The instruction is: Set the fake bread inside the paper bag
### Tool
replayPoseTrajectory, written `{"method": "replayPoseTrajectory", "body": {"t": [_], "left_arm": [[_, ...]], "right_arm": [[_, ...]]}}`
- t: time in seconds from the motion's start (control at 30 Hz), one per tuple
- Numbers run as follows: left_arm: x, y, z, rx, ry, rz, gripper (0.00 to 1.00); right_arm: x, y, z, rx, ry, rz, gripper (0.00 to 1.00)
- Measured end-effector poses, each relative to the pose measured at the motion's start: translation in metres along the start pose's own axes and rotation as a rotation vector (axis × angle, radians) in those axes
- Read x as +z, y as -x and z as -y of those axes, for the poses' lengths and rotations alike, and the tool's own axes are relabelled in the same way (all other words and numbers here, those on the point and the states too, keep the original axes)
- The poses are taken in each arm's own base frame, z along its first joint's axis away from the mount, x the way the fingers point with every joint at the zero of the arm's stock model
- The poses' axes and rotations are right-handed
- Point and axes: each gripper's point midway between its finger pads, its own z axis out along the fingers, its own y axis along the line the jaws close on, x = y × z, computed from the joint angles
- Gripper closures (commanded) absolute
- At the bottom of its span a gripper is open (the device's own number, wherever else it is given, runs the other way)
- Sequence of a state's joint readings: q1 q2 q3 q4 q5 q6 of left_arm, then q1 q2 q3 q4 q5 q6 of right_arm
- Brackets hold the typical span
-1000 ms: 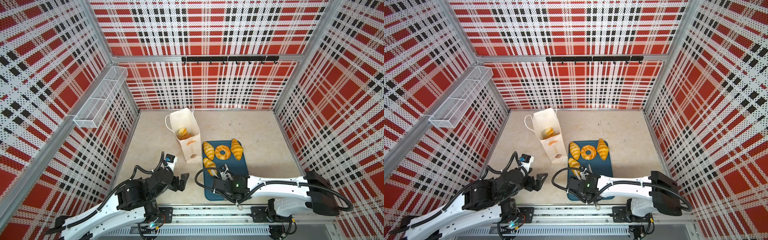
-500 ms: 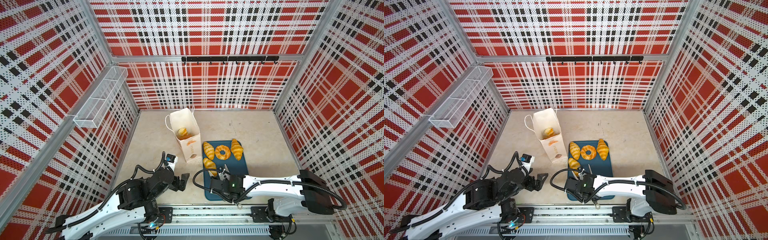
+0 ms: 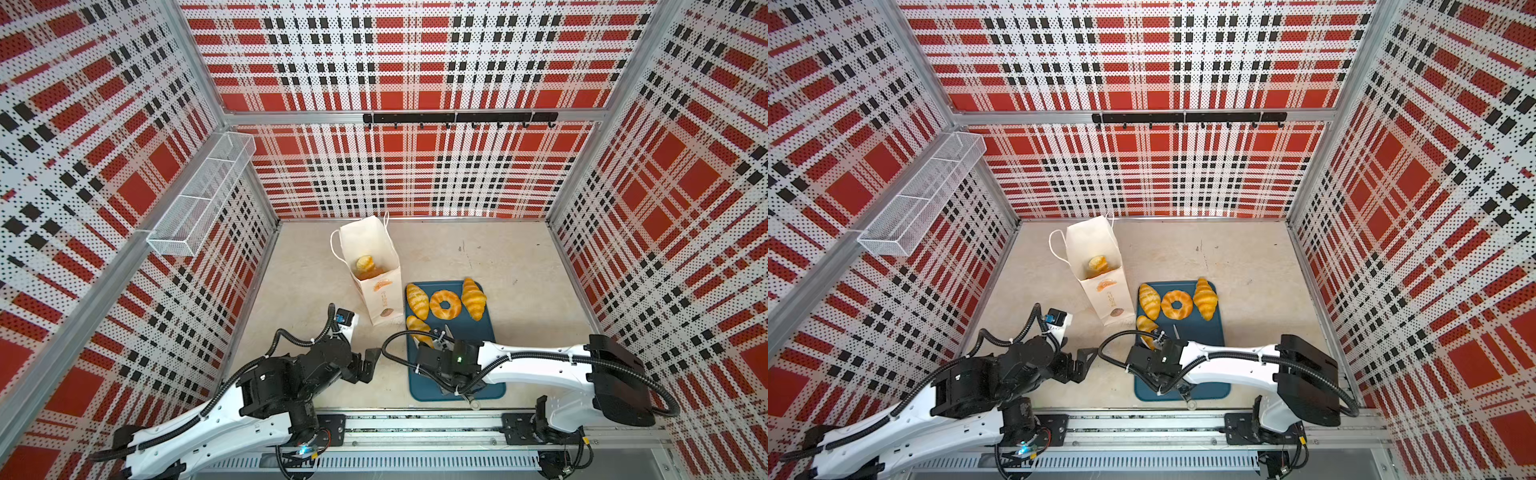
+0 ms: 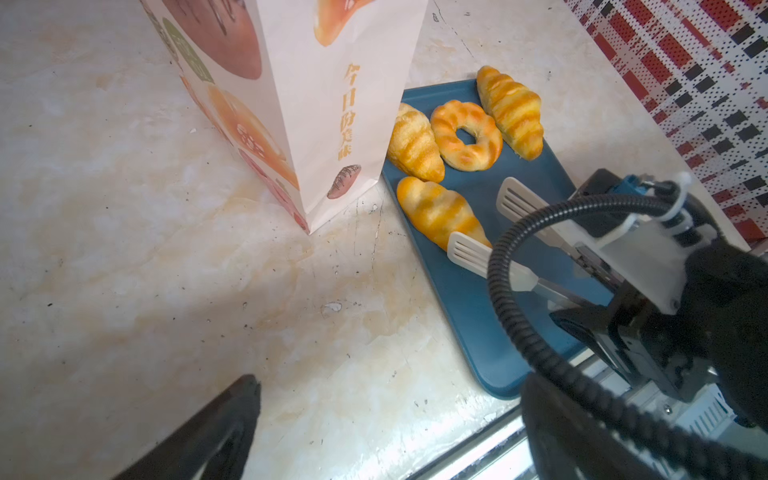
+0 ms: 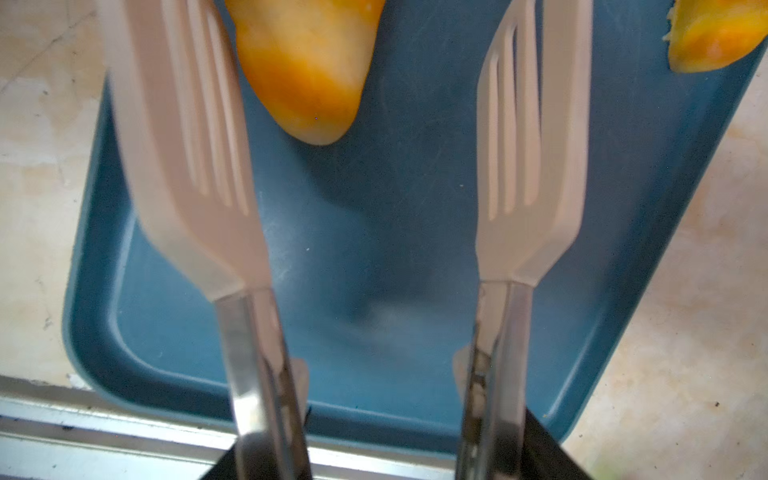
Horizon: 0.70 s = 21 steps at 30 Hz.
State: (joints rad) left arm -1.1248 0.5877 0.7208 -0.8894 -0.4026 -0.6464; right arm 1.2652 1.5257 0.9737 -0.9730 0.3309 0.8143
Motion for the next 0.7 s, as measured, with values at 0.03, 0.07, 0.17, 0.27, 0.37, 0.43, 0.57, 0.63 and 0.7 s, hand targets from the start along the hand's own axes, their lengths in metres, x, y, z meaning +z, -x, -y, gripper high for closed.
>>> {"method": "replayPoseTrajectory", "body": {"t": [0.03, 0.07, 0.17, 0.27, 0.37, 0.43, 0.57, 0.63, 0.7], "left_arm": [[0.0, 0.0, 0.0, 0.0, 0.0, 0.0, 0.0], [-0.0001, 0.0002, -0.0002, 0.0, 0.001, 0.001, 0.01], [-0.0003, 0.0004, -0.0002, 0.0, 0.001, 0.003, 0.01], [-0.001, 0.0011, -0.0006, -0.002, 0.0, 0.007, 0.01], [-0.001, 0.0012, -0.0008, -0.001, 0.001, 0.008, 0.0], [-0.0009, 0.0011, -0.0008, -0.001, 0.002, 0.007, 0.01], [-0.001, 0.0012, -0.0008, -0.001, 0.001, 0.008, 0.01], [-0.0015, 0.0015, -0.0008, -0.002, 0.0, 0.01, 0.01], [-0.0024, 0.0021, -0.0009, -0.005, -0.003, 0.014, 0.01]], "right_arm": [[0.0009, 0.0011, -0.0006, -0.004, 0.002, -0.005, 0.35], [0.0018, 0.002, -0.0007, -0.006, 0.003, -0.01, 0.35], [0.0034, 0.0035, 0.0005, -0.013, 0.006, -0.02, 0.37], [0.0042, 0.004, 0.0012, -0.023, 0.003, -0.029, 0.4], [0.0072, 0.0042, 0.0001, -0.042, -0.008, -0.049, 0.43], [0.0086, 0.0042, -0.0014, -0.055, -0.012, -0.059, 0.46], [0.0094, 0.0049, -0.0014, -0.062, -0.013, -0.063, 0.48], [0.0093, 0.0049, -0.0015, -0.062, -0.012, -0.063, 0.49], [0.0092, 0.005, -0.0015, -0.062, -0.011, -0.062, 0.5]]}}
